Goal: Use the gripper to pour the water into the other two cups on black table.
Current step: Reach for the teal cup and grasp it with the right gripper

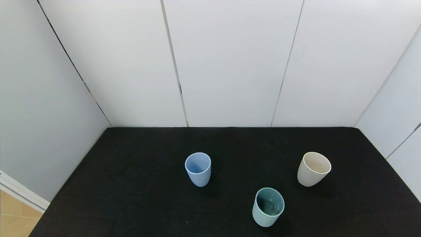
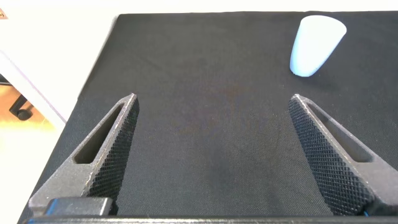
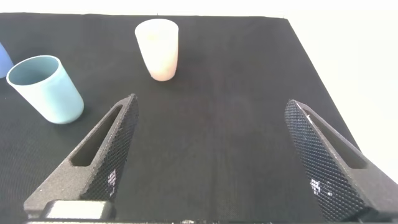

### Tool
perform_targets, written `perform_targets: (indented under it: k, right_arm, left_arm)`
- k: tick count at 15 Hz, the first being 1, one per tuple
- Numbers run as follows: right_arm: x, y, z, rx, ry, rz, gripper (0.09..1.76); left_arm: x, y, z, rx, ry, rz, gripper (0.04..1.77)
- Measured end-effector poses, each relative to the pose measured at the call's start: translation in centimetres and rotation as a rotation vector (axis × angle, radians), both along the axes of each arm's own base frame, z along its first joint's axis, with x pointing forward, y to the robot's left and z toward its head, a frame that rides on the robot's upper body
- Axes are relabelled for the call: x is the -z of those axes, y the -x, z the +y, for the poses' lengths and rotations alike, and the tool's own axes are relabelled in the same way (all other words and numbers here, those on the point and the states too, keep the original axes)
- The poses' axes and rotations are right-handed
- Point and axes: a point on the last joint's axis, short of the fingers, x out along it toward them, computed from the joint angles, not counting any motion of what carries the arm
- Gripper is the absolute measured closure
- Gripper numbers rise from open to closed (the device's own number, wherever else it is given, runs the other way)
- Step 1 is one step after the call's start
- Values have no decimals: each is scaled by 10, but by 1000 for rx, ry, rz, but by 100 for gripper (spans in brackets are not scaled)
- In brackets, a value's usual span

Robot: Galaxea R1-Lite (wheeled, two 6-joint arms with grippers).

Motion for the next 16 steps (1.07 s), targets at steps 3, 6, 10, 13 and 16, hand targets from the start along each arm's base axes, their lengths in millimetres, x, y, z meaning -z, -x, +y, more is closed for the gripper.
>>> perform_targets:
  k: [3, 6, 10, 13, 16]
  right_arm:
    - [-1, 0, 0, 0, -12, -4, 14]
    - [-7, 2, 0, -15, -13, -13, 14]
    - [-44, 4, 0, -26, -31, 15, 14]
    - [-80, -10, 0, -33, -36, 81, 14]
    - [-109, -39, 1, -36, -37, 177, 14]
  left_arm:
    - [0, 0, 0, -1, 0, 0, 9]
    - [0, 0, 0, -1, 0, 0, 9]
    - [0, 0, 0, 0, 0, 0, 9]
    - [0, 0, 0, 1, 0, 0, 9]
    - [0, 0, 0, 0, 0, 0, 9]
